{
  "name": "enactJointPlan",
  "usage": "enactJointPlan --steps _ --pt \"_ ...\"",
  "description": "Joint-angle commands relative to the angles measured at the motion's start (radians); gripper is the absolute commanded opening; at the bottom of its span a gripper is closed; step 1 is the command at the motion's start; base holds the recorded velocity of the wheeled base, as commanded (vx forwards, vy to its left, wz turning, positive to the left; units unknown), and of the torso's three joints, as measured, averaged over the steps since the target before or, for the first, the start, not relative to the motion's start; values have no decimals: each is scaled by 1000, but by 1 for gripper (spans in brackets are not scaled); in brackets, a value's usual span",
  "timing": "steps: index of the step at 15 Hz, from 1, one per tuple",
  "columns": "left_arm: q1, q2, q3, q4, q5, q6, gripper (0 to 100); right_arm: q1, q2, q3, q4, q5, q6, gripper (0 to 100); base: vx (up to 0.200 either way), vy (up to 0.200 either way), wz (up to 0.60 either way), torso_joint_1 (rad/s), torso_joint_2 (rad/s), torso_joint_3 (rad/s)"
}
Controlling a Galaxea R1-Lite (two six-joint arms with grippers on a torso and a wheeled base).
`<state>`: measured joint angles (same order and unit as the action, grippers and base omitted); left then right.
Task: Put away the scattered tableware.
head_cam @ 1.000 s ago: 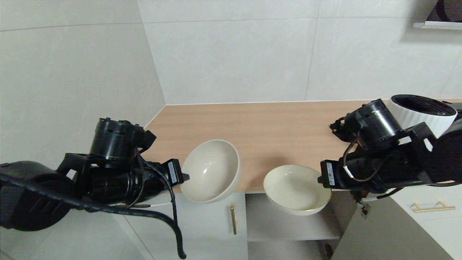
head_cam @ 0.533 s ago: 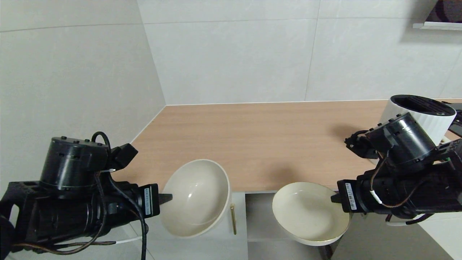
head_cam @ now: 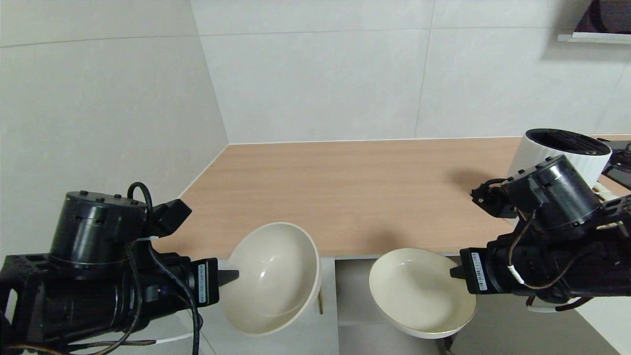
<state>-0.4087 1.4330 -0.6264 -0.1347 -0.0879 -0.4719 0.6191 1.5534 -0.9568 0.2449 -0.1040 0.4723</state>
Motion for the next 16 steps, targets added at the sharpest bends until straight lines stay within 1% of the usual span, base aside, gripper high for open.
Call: enactJointPlan --steps 1,8,11,16 --pt "1 7 -1 0 -1 -1 0 -1 19 1 1 -2 0 0 0 0 0 0 0 0" --pt "-4 20 2 1 0 -1 0 -1 60 10 -16 -5 0 0 0 0 0 0 0 0" --pt "-7 18 7 1 0 1 0 -1 62 12 -16 -5 -1 0 0 0 0 -139 349 191" --pt "-12 21 7 0 0 1 0 7 63 16 -16 -5 -1 0 0 0 0 -201 482 276"
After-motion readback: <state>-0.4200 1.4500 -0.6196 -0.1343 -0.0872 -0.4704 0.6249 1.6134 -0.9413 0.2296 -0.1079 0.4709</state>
